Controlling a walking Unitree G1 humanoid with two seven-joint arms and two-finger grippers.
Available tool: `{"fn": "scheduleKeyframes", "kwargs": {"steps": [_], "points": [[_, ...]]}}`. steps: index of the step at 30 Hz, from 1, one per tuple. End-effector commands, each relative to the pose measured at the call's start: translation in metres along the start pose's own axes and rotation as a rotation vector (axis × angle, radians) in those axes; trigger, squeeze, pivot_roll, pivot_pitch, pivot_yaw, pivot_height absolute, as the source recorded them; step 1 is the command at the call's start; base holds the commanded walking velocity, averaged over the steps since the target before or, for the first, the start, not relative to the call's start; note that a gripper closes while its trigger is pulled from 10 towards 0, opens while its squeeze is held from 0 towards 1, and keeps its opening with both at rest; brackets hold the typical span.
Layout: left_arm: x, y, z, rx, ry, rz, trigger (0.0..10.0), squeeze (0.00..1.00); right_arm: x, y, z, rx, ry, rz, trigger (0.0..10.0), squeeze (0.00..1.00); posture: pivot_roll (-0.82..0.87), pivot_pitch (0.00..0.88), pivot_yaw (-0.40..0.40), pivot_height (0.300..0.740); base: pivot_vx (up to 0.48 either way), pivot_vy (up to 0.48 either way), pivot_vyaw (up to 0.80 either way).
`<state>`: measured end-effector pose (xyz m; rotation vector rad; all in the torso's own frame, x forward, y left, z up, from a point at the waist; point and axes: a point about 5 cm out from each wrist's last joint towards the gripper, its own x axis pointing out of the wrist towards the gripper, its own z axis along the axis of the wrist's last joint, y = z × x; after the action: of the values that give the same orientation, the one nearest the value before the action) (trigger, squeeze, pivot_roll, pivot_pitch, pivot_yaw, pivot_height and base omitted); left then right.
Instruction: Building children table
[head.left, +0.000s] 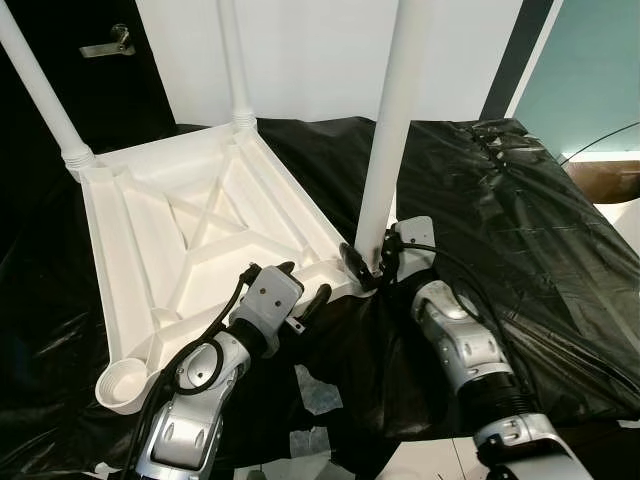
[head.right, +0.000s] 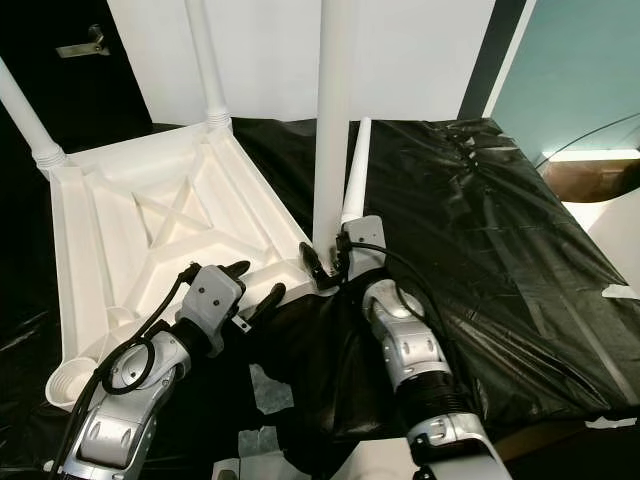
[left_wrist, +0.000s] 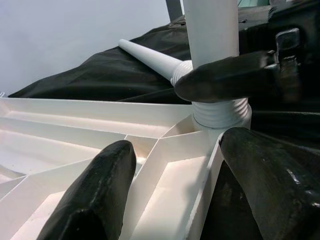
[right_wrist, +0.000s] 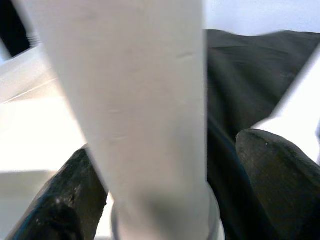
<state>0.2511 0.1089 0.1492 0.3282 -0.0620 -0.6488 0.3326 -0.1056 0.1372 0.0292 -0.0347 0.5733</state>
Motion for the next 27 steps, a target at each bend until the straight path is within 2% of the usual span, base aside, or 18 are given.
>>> {"fn": "scheduleKeyframes", "kwargs": {"steps": [1,7,14,15,17,18,23,27], "points": [[0.000,0.002,0.001,0.004,0.003,0.024,10.0,0.00,0.003,-0.005,0.005,-0.014,-0.008,0.074,10.0,0.00,0.13,0.013,-0.015,0.740,0.000,0.000,0.00],[0.002,0.004,0.002,0.004,0.000,0.028,10.0,0.00,0.012,-0.014,0.011,-0.067,0.017,0.218,10.0,0.00,0.13,0.008,-0.017,0.740,0.000,0.000,0.00],[0.003,0.004,0.004,0.008,-0.007,0.028,10.0,0.00,0.023,-0.015,0.015,-0.116,0.060,0.366,10.0,0.00,0.14,0.001,-0.022,0.740,0.000,0.000,0.00],[0.003,0.004,0.004,0.008,-0.008,0.030,10.0,0.00,0.023,-0.016,0.015,-0.126,0.069,0.377,8.3,0.00,0.15,0.000,-0.028,0.740,0.000,0.000,0.00],[0.003,0.004,0.004,0.009,-0.009,0.031,10.0,0.00,0.023,-0.016,0.015,-0.132,0.076,0.384,8.3,0.00,0.15,0.000,-0.028,0.740,0.000,0.000,0.00],[0.002,0.005,0.004,0.010,-0.010,0.034,10.0,0.00,0.024,-0.017,0.014,-0.135,0.085,0.396,0.0,0.00,0.15,0.000,-0.031,0.740,0.000,0.000,0.00],[0.002,0.007,0.005,0.010,-0.009,0.044,10.0,0.00,0.024,-0.020,0.010,-0.156,0.117,0.399,0.0,0.00,0.16,0.000,-0.034,0.740,0.000,0.000,0.00],[0.002,0.006,0.004,0.013,-0.005,0.045,10.0,0.00,0.024,-0.023,0.005,-0.165,0.147,0.355,0.0,0.00,0.15,0.000,-0.036,0.740,0.000,0.000,0.00]]}}
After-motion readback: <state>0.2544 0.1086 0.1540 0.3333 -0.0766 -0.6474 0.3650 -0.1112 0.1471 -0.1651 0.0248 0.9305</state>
